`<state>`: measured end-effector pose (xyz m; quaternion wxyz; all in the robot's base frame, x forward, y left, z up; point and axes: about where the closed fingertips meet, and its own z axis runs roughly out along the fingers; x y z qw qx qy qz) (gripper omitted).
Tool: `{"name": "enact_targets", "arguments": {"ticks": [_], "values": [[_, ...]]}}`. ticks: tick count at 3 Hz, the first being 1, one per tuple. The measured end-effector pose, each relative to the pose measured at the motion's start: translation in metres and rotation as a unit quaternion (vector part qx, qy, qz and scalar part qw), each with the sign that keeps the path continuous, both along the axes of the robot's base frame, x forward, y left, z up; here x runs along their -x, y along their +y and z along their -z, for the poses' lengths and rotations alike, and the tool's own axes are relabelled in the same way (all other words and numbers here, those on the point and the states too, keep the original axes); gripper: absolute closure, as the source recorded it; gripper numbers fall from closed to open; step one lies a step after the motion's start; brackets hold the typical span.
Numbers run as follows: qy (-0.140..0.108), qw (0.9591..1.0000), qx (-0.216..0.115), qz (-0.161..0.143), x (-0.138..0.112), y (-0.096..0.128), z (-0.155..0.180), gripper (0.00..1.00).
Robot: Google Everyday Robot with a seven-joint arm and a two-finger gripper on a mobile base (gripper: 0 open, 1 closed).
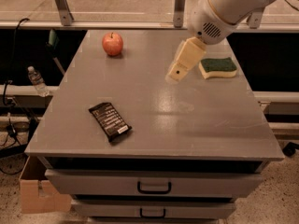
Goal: Pick apple
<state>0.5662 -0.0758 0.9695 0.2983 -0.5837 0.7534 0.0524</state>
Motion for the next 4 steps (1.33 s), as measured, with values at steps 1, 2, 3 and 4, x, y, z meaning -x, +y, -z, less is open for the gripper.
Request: {"name": "enact_targets", "arguments": {"ticks": [1, 2, 3, 4], "values": [[-0.001, 0.9997, -0.022, 0.013, -0.009, 0.006, 0.002, 0.0], [-0.013, 0.9971, -0.071, 0.024, -0.043, 0.025, 0.002, 0.0], [-0.035, 0.9915, -0.122, 0.031, -0.094, 0.05, 0.005, 0.0], [-0.027, 0.9839, -0.172, 0.042, -0.136, 0.079, 0.023, 0.0]]}}
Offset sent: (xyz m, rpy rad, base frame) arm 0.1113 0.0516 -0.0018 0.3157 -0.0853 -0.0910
